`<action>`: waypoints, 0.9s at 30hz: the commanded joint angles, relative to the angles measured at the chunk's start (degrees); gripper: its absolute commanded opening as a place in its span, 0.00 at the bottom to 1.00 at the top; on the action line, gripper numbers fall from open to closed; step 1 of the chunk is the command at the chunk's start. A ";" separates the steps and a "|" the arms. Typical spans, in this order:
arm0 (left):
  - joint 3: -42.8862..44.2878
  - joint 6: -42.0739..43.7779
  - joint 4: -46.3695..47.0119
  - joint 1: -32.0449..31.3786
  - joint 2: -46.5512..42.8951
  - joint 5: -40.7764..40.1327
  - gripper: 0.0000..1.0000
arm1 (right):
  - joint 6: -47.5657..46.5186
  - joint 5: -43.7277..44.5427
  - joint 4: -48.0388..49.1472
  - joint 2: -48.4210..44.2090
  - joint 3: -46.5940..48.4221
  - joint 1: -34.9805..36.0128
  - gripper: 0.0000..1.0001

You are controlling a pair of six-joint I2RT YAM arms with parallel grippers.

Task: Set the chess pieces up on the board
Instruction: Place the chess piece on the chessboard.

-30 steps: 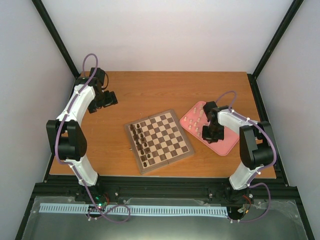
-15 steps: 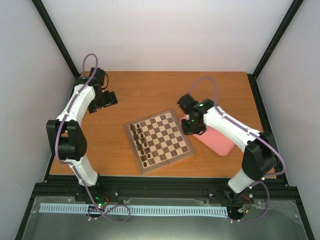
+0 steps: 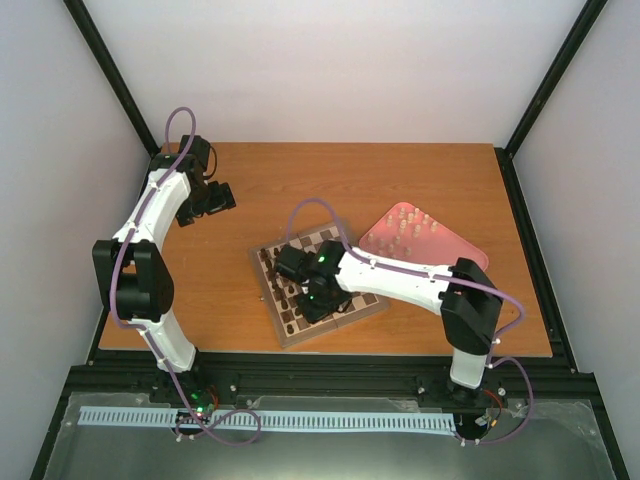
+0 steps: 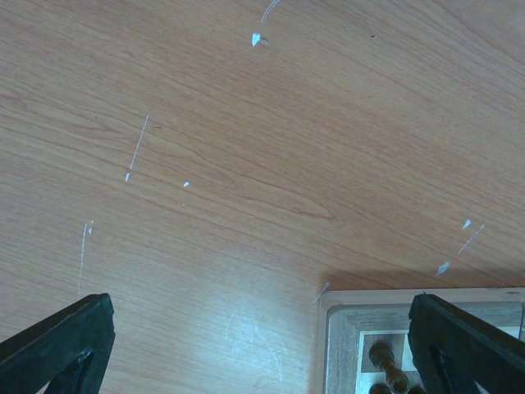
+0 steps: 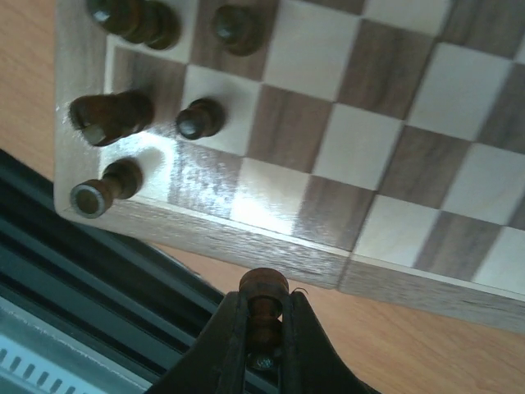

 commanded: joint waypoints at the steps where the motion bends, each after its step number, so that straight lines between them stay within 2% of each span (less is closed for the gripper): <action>1: 0.62 -0.20 0.45 -0.33 -1.25 0.44 1.00 | 0.80 -2.66 1.67 3.04 1.59 2.36 0.03; 12: -0.98 -0.03 1.15 -0.28 -2.13 0.00 1.00 | -2.76 -1.93 4.25 7.36 3.92 3.54 0.03; 27: -1.97 -0.08 1.43 -0.29 -1.67 -0.23 1.00 | -5.66 -3.12 3.03 11.01 6.66 3.58 0.03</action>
